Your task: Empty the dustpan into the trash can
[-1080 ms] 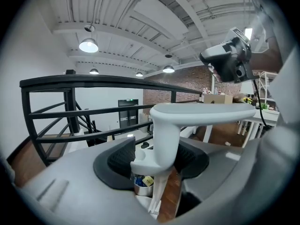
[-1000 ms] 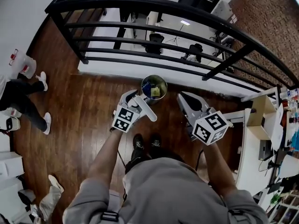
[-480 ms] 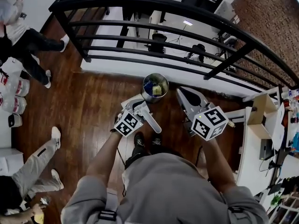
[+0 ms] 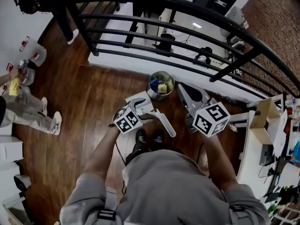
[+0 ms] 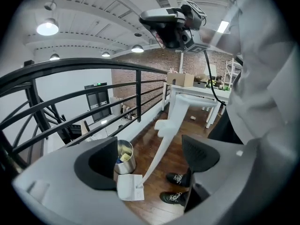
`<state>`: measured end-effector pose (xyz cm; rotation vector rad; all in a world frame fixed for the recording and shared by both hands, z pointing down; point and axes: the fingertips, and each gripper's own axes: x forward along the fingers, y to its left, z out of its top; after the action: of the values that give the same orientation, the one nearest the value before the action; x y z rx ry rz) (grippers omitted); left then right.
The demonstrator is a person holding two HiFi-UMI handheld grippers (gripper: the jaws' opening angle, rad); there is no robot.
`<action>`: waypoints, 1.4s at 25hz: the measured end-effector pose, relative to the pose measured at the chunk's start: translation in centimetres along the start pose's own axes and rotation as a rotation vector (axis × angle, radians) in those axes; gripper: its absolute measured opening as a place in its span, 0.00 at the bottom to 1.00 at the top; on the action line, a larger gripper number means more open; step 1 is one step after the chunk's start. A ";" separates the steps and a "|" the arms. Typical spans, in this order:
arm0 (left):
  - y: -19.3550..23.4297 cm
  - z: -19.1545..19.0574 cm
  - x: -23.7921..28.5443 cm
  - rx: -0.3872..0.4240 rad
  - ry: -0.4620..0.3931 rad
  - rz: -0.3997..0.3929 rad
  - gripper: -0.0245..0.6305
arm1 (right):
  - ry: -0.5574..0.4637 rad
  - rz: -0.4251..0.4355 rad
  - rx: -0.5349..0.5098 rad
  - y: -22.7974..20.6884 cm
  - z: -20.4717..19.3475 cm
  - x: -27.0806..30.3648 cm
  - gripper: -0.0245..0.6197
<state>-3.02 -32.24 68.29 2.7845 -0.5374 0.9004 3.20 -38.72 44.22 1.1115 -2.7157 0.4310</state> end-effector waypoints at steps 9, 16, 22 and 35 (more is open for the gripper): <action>4.8 2.4 -6.4 -0.056 -0.083 0.219 0.41 | -0.033 0.052 -0.009 1.6 1.2 1.2 0.04; 7.8 11.0 -11.7 -0.080 -0.271 0.403 0.05 | -0.091 0.064 -0.010 1.8 3.2 0.9 0.04; 8.0 19.0 -15.0 -0.164 -0.440 0.452 0.05 | -0.149 0.063 -0.041 1.6 5.9 0.6 0.04; 6.0 27.4 -17.9 -0.243 -0.584 0.378 0.05 | -0.238 0.064 -0.053 1.7 9.2 -1.0 0.04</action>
<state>-4.24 -39.82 35.92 2.7289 -1.1953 0.0270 2.20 -39.98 34.91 1.1297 -2.9553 0.2475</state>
